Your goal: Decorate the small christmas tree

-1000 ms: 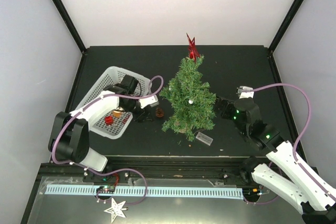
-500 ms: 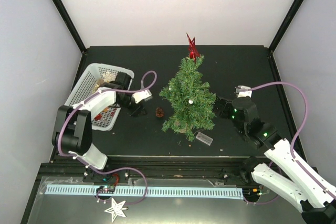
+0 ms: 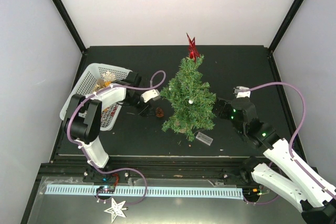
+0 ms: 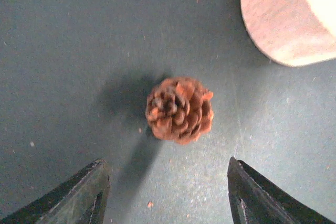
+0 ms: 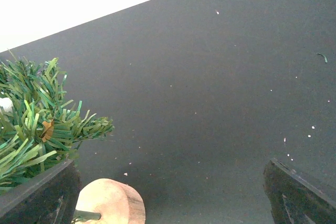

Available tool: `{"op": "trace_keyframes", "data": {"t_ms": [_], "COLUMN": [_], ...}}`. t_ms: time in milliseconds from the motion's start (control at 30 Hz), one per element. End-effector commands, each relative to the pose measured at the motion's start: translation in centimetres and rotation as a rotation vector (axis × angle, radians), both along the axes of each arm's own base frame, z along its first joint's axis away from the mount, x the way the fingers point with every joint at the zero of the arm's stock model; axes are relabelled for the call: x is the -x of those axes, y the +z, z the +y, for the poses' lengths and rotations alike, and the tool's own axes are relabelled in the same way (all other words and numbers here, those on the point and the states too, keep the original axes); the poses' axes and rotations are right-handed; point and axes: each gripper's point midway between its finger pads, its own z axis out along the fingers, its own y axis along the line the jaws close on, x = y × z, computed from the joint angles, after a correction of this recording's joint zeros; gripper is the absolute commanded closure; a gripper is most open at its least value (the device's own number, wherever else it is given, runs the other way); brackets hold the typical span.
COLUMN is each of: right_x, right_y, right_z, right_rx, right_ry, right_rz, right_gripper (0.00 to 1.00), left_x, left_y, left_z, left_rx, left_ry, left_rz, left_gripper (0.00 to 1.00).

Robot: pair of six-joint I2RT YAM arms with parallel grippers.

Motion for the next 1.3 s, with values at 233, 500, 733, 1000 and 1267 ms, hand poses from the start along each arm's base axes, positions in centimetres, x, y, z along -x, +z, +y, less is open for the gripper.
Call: {"op": "trace_keyframes", "data": {"t_ms": [233, 500, 733, 1000, 1267], "right_x": [-0.4, -0.4, -0.5, -0.7, -0.7], "right_y": [-0.1, -0.5, -1.0, -1.2, -1.3], "right_z": [0.1, 0.2, 0.2, 0.3, 0.2], "right_rx": [-0.012, -0.01, -0.003, 0.0, 0.007], "right_ry": [-0.008, -0.005, -0.007, -0.006, -0.01], "right_rz": [-0.015, -0.007, 0.002, 0.007, 0.006], "right_gripper": [0.05, 0.04, 0.05, 0.04, 0.05], "left_x": [-1.8, -2.1, -1.8, -1.7, -1.7], "left_y": [1.1, 1.1, 0.9, 0.5, 0.4], "left_z": [-2.7, -3.5, -3.8, -4.0, -4.0], "left_rx": [0.114, 0.152, 0.159, 0.159, 0.161], "left_ry": [-0.01, -0.002, -0.02, -0.035, -0.035], "left_rz": [-0.018, 0.005, 0.029, 0.066, 0.072], "left_gripper": [0.35, 0.37, 0.46, 0.48, 0.7]}}
